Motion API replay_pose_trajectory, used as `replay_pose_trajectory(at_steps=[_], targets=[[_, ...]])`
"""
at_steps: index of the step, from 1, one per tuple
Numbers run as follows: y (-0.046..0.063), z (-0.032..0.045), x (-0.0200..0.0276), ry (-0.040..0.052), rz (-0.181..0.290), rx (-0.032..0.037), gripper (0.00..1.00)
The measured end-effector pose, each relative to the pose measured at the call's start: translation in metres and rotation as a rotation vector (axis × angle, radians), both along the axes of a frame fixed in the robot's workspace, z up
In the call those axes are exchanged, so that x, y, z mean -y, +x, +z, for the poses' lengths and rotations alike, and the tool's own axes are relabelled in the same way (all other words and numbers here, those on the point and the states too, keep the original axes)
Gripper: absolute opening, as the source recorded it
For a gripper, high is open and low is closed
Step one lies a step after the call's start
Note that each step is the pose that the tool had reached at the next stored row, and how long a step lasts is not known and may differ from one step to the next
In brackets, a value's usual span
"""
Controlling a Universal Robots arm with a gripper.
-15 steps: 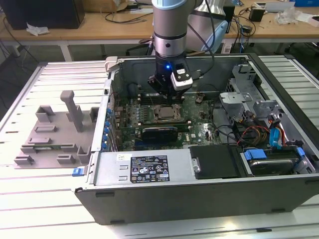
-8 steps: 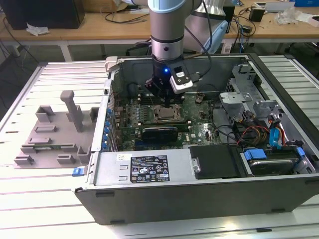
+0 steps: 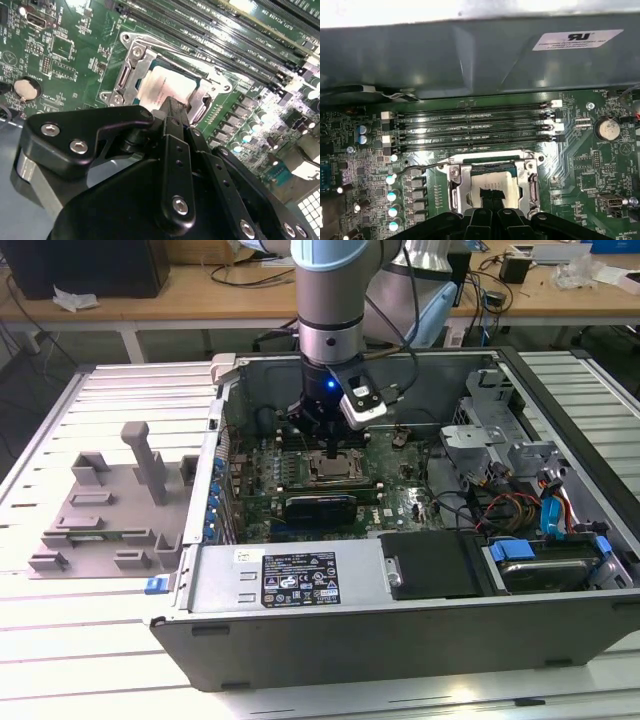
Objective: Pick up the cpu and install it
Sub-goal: 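Close the cpu cover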
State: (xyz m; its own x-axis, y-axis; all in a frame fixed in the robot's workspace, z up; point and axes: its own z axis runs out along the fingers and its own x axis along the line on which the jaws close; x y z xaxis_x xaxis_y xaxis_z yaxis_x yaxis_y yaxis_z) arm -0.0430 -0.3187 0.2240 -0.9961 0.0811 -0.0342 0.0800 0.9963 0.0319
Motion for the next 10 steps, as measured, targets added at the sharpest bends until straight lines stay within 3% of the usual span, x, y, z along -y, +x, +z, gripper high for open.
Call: replay_pose_trajectory(at_steps=[10], targets=[[-0.017, -0.0119, 0.0004, 0.0001, 0.013, 0.0002, 0.11]])
